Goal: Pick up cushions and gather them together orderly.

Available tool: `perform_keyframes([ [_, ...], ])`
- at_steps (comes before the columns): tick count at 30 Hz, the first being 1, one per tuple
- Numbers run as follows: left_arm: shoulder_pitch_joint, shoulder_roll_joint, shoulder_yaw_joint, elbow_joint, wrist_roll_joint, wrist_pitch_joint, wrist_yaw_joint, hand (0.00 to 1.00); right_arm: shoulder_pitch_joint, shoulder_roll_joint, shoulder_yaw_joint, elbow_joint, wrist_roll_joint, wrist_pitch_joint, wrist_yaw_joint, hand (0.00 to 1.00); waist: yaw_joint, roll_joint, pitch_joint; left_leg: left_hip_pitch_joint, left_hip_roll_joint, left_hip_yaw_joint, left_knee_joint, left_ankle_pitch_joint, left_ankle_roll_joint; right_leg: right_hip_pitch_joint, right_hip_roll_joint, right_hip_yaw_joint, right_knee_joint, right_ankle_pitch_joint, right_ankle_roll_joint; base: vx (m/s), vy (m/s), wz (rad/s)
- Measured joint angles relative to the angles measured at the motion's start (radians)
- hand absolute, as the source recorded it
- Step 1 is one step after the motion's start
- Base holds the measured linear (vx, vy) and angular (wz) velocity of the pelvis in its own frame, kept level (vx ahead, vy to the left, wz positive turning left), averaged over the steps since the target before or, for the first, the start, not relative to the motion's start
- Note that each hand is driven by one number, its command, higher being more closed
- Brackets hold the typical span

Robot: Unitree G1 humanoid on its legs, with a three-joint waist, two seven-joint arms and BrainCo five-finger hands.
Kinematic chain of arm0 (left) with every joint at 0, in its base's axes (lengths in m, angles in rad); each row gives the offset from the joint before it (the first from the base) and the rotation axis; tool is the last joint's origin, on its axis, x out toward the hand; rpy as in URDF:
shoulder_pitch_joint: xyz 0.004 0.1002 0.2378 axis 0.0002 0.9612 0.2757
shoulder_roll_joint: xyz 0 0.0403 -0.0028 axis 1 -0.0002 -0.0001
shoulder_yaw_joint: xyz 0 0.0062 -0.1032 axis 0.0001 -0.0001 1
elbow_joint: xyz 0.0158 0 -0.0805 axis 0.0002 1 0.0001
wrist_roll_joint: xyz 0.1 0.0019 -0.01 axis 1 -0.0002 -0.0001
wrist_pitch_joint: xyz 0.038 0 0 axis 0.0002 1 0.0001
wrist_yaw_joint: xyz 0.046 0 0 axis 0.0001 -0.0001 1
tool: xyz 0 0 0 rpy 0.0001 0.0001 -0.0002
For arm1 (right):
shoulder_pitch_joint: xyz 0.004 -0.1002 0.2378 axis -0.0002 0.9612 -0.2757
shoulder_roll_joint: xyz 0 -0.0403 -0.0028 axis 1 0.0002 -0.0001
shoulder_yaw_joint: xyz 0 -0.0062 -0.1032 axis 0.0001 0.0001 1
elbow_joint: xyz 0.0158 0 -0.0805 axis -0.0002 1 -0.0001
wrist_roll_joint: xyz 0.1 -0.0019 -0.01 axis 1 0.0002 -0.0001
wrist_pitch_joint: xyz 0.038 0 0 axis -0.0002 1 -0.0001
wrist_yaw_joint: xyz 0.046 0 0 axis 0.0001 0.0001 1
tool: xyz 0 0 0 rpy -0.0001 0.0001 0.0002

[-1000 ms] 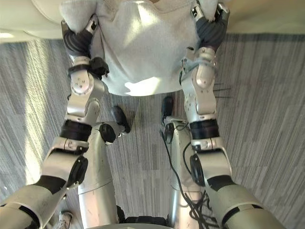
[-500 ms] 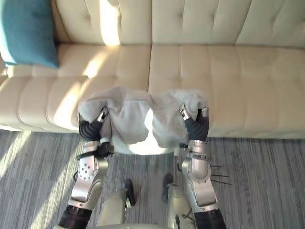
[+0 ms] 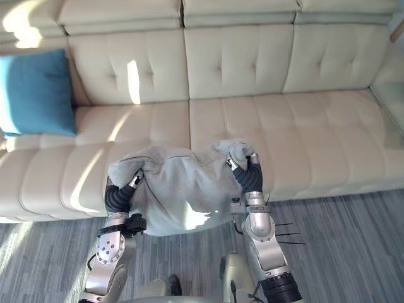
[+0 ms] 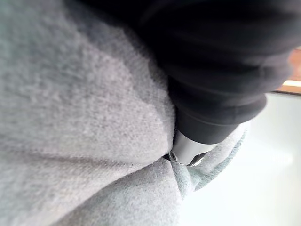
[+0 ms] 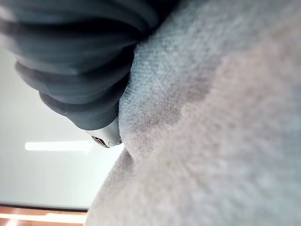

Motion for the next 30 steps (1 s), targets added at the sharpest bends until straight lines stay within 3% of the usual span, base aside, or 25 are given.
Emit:
perform_keyframes([
  [1,0.000,0.003,-0.001,-0.016,0.006,-0.002,0.000,1.00,-0.001,-0.001,0.000,0.009,0.000,0.000,0.000,1.00,-0.004,0.014,0.001,0.000,0.000,-0.021,-0.014,-0.002,-0.002,-0.017,0.014,-0.012,-0.126,0.010,0.003,0.20,-0.052,0.41],
  [2,-0.001,0.007,-0.001,-0.022,0.008,-0.002,0.000,1.00,-0.001,-0.002,0.000,0.015,0.000,0.000,0.000,1.00,-0.006,0.008,-0.004,0.004,-0.001,-0.031,-0.026,-0.003,-0.003,-0.022,0.021,-0.010,-0.210,0.026,0.008,0.29,-0.114,0.62],
  [3,-0.003,0.019,-0.002,-0.024,0.016,-0.002,0.000,1.00,0.001,-0.007,-0.002,0.021,0.000,0.008,0.002,1.00,-0.020,-0.002,-0.009,0.017,-0.013,-0.068,-0.047,-0.009,-0.023,-0.006,0.034,-0.002,-0.415,0.100,0.006,0.30,-0.122,0.60],
  [4,-0.003,0.026,-0.003,-0.024,0.016,-0.001,0.000,1.00,0.005,-0.008,-0.002,0.021,0.000,0.011,0.003,1.00,-0.028,-0.009,-0.010,0.027,-0.021,-0.084,-0.052,-0.012,-0.043,0.004,0.035,0.006,-0.475,0.133,0.005,0.42,-0.195,0.99],
  [5,-0.007,0.013,-0.017,-0.005,0.016,0.003,-0.001,1.00,0.030,-0.031,-0.009,0.018,0.002,0.012,0.006,1.00,-0.046,0.022,-0.014,0.044,-0.013,-0.131,-0.047,-0.023,-0.080,0.020,0.051,0.028,-0.463,0.249,-0.019,0.55,-0.185,0.61],
  [6,-0.007,-0.009,-0.032,-0.003,0.018,0.007,-0.005,1.00,0.040,-0.045,-0.030,0.018,0.002,0.024,0.012,1.00,-0.029,0.061,-0.018,0.049,0.022,-0.174,-0.039,-0.003,-0.115,0.018,0.073,0.001,-0.424,0.222,-0.042,0.47,-0.152,0.44],
  [7,-0.009,-0.010,-0.035,-0.002,0.019,0.007,-0.007,1.00,0.038,-0.042,-0.038,0.018,0.002,0.032,0.016,1.00,-0.028,0.061,-0.018,0.044,0.027,-0.188,-0.022,0.009,-0.134,0.018,0.076,-0.005,-0.412,0.212,-0.047,0.46,-0.135,0.05],
  [8,-0.030,-0.011,-0.051,0.009,0.022,0.007,-0.012,1.00,0.043,-0.041,-0.057,0.018,0.002,0.041,0.020,1.00,-0.029,0.062,-0.018,-0.003,0.043,-0.227,0.077,0.045,-0.184,0.040,0.086,-0.022,-0.414,0.197,-0.063,0.41,-0.172,0.26],
  [9,-0.062,-0.017,-0.053,0.038,0.023,0.008,-0.036,1.00,0.052,-0.041,-0.083,0.015,0.002,0.041,0.020,1.00,-0.030,0.063,-0.018,-0.075,0.058,-0.235,0.253,0.095,-0.197,0.099,0.090,-0.041,-0.446,0.175,-0.068,0.49,-0.194,0.33],
  [11,-0.073,-0.024,-0.054,0.067,0.021,0.009,-0.053,1.00,0.066,-0.044,-0.089,-0.012,0.004,0.041,0.020,1.00,-0.018,0.062,-0.016,-0.164,0.105,-0.216,0.519,0.131,-0.185,0.200,0.106,-0.043,-0.505,0.162,-0.076,0.39,-0.103,0.07],
  [12,-0.073,-0.024,-0.055,0.069,0.019,0.009,-0.068,1.00,0.085,-0.044,-0.093,-0.059,0.008,0.041,0.020,1.00,-0.013,0.061,-0.015,-0.219,0.120,-0.182,0.606,0.113,-0.157,0.248,0.108,-0.043,-0.535,0.160,-0.079,0.31,-0.042,-0.09],
  [13,-0.073,-0.024,-0.055,0.069,0.019,0.009,-0.072,1.00,0.095,-0.042,-0.098,-0.087,0.011,0.040,0.019,1.00,-0.009,0.060,-0.015,-0.242,0.126,-0.162,0.622,0.101,-0.142,0.266,0.107,-0.041,-0.551,0.158,-0.081,0.27,0.003,-0.08],
  [14,-0.076,-0.024,-0.054,0.068,0.014,0.009,-0.080,1.00,0.103,-0.039,-0.107,-0.136,0.011,0.033,0.019,1.00,0.000,0.060,-0.015,-0.293,0.127,-0.133,0.610,0.077,-0.102,0.298,0.102,-0.036,-0.585,0.158,-0.081,0.22,0.048,-0.15],
  [16,-0.077,-0.022,-0.055,0.069,0.015,0.010,-0.089,1.00,0.088,-0.038,-0.112,-0.149,0.011,0.022,0.019,1.00,0.005,0.060,-0.015,-0.336,0.121,-0.115,0.502,0.063,-0.078,0.315,0.097,-0.028,-0.606,0.159,-0.080,0.18,0.098,-0.25],
  [17,-0.078,-0.022,-0.056,0.071,0.015,0.012,-0.093,1.00,0.079,-0.037,-0.124,-0.140,0.011,0.022,0.019,1.00,0.006,0.061,-0.016,-0.331,0.103,-0.113,0.318,0.076,-0.078,0.324,0.091,-0.025,-0.614,0.161,-0.071,0.13,0.162,-0.31],
  [18,-0.077,-0.024,-0.066,0.071,0.016,0.012,-0.093,1.00,0.082,-0.040,-0.131,-0.136,0.011,0.023,0.019,1.00,0.002,0.075,-0.024,-0.310,0.092,-0.113,0.133,0.202,-0.079,0.328,0.100,-0.012,-0.618,0.158,-0.043,0.14,0.183,-0.32],
  [19,-0.079,-0.023,-0.072,0.071,0.015,0.012,-0.093,1.00,0.083,-0.040,-0.134,-0.132,0.011,0.022,0.019,1.00,0.002,0.082,-0.031,-0.307,0.092,-0.116,0.085,0.219,-0.061,0.329,0.108,-0.004,-0.623,0.152,-0.029,0.13,0.195,-0.20],
  [20,-0.100,-0.005,-0.078,0.092,0.017,0.012,-0.093,1.00,0.082,-0.009,-0.151,-0.105,0.011,0.025,0.019,1.00,-0.002,0.058,-0.035,-0.281,0.065,-0.099,0.039,0.235,-0.053,0.324,0.084,0.022,-0.628,0.161,-0.008,0.12,0.189,-0.06],
  [21,-0.111,0.008,-0.083,0.103,0.018,0.013,-0.093,1.00,0.083,0.010,-0.157,-0.096,0.011,0.027,0.019,1.00,-0.004,0.046,-0.035,-0.258,0.038,-0.081,-0.004,0.249,-0.039,0.325,0.062,0.045,-0.633,0.160,-0.006,0.11,0.177,-0.01],
  [26,-0.157,0.022,-0.057,0.106,0.038,0.012,-0.066,1.00,-0.025,0.026,-0.141,-0.022,0.001,0.034,0.013,1.00,0.004,0.041,-0.038,-0.227,-0.020,0.002,-0.099,0.267,-0.013,0.281,0.014,0.131,-0.651,0.172,0.022,0.03,0.146,-0.33],
  [30,-0.365,0.062,-0.039,0.158,0.076,0.012,0.025,1.00,-0.253,0.028,-0.137,0.055,-0.005,0.034,-0.052,1.00,0.005,0.034,-0.034,-0.293,-0.017,0.020,-0.109,0.295,-0.013,0.216,0.017,0.158,-0.690,0.221,0.040,-0.03,0.016,-0.21],
])
